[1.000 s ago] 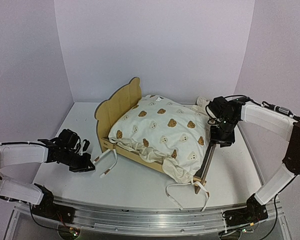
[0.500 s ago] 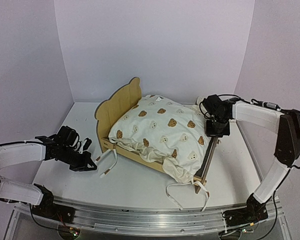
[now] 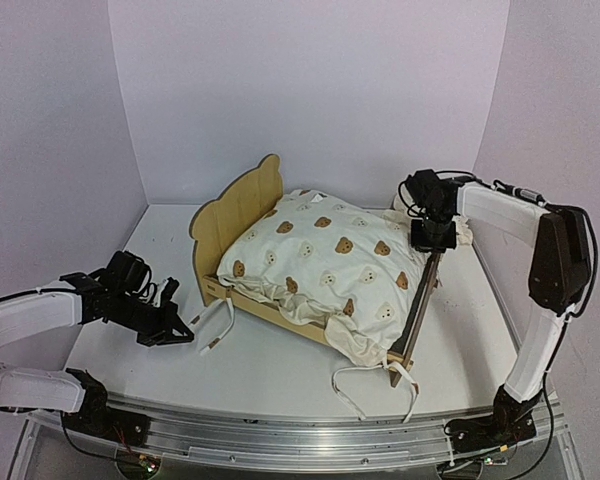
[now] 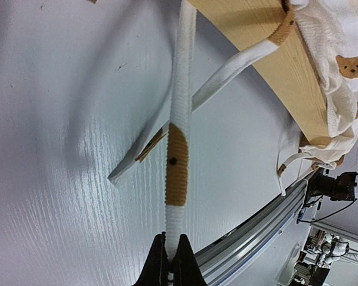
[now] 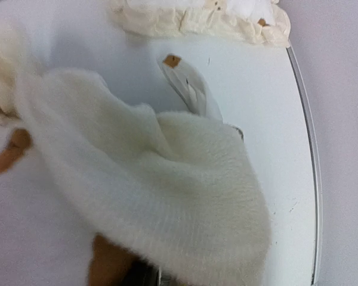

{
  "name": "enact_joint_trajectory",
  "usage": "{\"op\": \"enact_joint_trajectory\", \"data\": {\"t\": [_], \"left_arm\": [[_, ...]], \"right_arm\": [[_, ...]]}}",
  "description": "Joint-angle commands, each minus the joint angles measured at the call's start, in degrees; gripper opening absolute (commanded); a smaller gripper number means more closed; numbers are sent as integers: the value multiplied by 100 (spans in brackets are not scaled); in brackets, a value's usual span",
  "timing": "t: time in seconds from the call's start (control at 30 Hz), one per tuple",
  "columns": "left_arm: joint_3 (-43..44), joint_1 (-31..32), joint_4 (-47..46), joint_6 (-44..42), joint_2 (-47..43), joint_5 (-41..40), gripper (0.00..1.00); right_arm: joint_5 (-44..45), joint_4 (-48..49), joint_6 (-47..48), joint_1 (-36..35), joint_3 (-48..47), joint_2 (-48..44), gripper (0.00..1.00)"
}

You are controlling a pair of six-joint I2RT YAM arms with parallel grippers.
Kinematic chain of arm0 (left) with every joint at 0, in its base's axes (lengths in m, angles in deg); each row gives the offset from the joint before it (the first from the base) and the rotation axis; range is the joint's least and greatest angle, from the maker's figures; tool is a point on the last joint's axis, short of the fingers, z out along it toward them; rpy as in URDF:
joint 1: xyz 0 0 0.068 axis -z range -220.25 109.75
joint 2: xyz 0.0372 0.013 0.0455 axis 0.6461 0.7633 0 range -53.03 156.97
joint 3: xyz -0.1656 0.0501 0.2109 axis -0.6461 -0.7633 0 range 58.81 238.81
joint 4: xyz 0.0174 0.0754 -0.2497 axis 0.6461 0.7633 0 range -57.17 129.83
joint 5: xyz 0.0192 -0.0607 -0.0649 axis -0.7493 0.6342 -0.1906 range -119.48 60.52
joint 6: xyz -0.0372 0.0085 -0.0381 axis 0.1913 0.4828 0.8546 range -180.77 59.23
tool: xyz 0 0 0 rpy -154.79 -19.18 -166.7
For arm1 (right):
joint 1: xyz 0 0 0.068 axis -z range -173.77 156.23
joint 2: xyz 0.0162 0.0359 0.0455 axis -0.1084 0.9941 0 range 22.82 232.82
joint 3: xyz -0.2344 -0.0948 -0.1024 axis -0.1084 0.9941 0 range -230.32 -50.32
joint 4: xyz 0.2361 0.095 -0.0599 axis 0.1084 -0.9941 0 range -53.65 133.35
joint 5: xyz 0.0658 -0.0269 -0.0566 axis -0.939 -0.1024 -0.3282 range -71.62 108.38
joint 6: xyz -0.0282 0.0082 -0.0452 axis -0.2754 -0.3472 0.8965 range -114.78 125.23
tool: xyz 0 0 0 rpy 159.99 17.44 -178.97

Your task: Set up the pet bed

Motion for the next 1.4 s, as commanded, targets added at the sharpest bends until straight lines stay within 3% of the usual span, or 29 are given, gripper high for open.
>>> {"op": "enact_joint_trajectory", "data": {"t": [0.0,0.07,0.2,0.5,0.67,0.73,0.97,1.07,1.2,1.37], "left_arm": [[-158,-20,-317,151,-188,40,0],[-222,-21,-360,140,-236,34,0],[-310,-22,-448,210,-218,106,0],[-337,-21,-467,201,-220,142,0],[-345,-18,-395,335,-274,179,0],[-413,-20,-258,519,-329,275,0],[-573,15,-621,730,-345,383,0],[-573,15,-781,713,-298,436,0],[-595,15,-578,790,-357,455,0],[-527,15,-453,757,-544,152,0]], "right_arm": [[-140,-1319,59,5,-1111,-219,28],[-89,-1575,-57,10,-857,-641,43],[-331,-1499,-397,13,-23,-1132,54],[-1298,-273,-1099,13,1114,-852,51],[-1051,-219,-1010,11,1081,-485,15],[-832,-212,-897,16,809,-270,6],[-137,-207,-678,59,-777,859,0],[-189,-225,-658,69,-1096,1054,10],[-129,-413,-288,65,-938,605,46],[-626,-622,857,-62,-585,-857,62]]}}
